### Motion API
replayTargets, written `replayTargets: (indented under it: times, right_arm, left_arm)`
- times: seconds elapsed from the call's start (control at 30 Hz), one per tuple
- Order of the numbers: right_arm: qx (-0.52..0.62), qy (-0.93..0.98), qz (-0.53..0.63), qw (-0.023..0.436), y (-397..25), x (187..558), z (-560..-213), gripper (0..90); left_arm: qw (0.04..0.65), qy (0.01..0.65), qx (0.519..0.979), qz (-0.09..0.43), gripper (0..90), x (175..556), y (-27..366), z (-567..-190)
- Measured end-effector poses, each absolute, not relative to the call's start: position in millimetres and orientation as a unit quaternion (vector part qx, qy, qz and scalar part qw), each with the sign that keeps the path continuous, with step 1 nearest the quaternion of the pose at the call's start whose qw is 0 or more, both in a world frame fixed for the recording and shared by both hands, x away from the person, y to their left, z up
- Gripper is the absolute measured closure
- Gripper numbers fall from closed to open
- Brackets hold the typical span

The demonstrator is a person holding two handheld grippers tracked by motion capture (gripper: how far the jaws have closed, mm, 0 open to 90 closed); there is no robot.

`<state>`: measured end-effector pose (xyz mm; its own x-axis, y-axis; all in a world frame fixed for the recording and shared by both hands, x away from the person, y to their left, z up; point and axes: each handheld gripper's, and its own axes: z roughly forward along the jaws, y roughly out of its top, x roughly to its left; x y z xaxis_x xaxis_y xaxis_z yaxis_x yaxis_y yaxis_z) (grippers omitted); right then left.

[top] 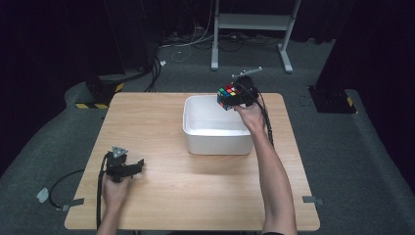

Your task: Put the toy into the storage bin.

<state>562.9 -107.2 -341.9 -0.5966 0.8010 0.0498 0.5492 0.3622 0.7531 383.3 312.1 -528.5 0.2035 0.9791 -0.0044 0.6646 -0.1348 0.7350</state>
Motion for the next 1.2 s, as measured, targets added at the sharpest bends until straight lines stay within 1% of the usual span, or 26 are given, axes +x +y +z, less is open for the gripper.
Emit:
replayTargets:
  times: [0.63,0.83,0.97,1.2]
  right_arm:
    - [0.419,0.812,0.374,0.158,-107.5,562.0,-350.1,33.8]
    - [0.418,0.817,0.364,0.159,-106.7,562.5,-357.7,33.8]
    - [0.420,0.818,0.364,0.149,-106.4,561.3,-361.4,33.8]
    - [0.418,0.823,0.353,0.153,-105.6,560.5,-366.2,33.8]
  left_arm:
    - [0.312,0.579,0.709,0.252,17.4,383.5,312.2,-528.4]
    - [0.312,0.579,0.710,0.253,17.5,383.5,312.3,-528.3]
    - [0.312,0.579,0.710,0.253,17.5,383.5,312.2,-528.4]
    - [0.312,0.579,0.710,0.253,17.5,383.4,312.2,-528.4]
